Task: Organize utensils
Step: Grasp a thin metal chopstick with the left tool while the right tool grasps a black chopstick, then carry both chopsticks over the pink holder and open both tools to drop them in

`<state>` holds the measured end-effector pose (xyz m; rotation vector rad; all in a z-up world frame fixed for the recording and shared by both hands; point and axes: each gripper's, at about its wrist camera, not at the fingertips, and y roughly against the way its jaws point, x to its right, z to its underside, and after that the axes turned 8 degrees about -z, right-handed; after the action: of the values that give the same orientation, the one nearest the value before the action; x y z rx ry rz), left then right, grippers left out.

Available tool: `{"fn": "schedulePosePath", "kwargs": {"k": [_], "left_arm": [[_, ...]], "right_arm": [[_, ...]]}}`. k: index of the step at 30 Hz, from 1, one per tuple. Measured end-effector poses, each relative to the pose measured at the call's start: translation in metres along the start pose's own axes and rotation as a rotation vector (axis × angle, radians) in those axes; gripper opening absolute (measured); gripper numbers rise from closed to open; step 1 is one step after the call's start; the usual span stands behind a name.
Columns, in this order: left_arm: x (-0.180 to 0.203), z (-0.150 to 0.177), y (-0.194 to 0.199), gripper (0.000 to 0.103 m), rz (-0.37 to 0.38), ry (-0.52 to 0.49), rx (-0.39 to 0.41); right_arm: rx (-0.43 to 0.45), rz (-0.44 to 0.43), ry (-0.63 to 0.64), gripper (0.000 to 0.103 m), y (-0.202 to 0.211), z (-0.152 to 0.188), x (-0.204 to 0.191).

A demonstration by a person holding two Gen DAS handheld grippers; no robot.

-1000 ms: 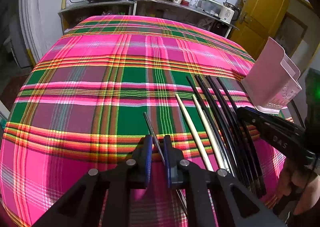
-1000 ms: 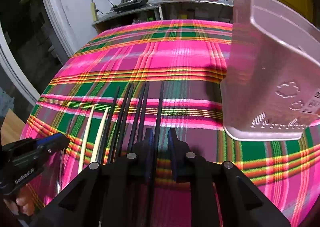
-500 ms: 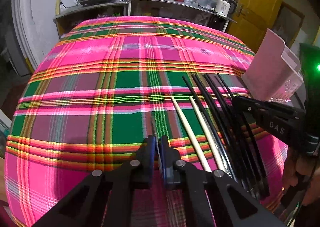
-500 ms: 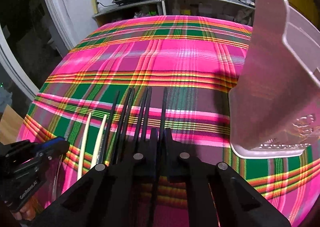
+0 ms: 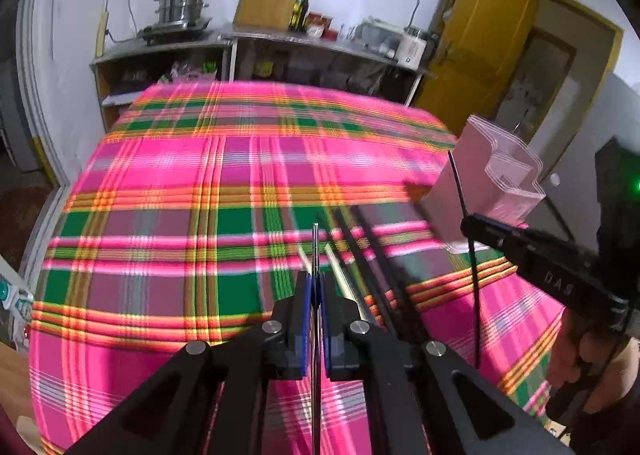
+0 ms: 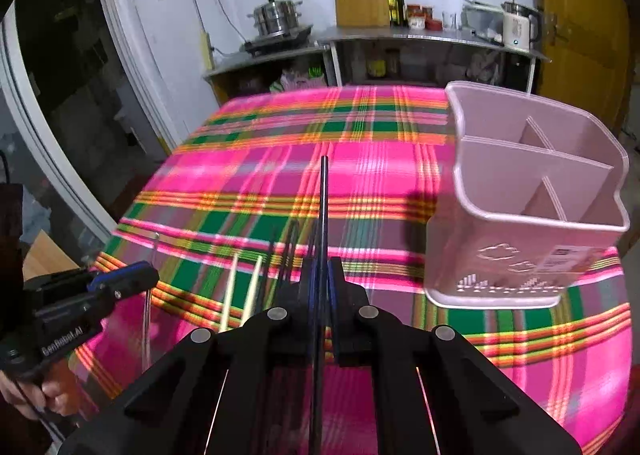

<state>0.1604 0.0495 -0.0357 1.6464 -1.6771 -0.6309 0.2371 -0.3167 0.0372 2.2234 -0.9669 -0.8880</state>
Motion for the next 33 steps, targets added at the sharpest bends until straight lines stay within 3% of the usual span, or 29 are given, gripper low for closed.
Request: {"fn": "schedulePosePath", "kwargs": {"k": [13,33], "left_arm": [[0.018,-0.021,0.072,0.004,0.086,-0.023,0.101],[0.103,-0.088,0.078,0.004,0.259,-0.121,0.127]], "right_arm": [[0.127,-0.006,0.001,0.006,0.070,0.000,-0.017],[0.288,0.047,-0.058,0.006,0.150,-0.029,0.019]]}}
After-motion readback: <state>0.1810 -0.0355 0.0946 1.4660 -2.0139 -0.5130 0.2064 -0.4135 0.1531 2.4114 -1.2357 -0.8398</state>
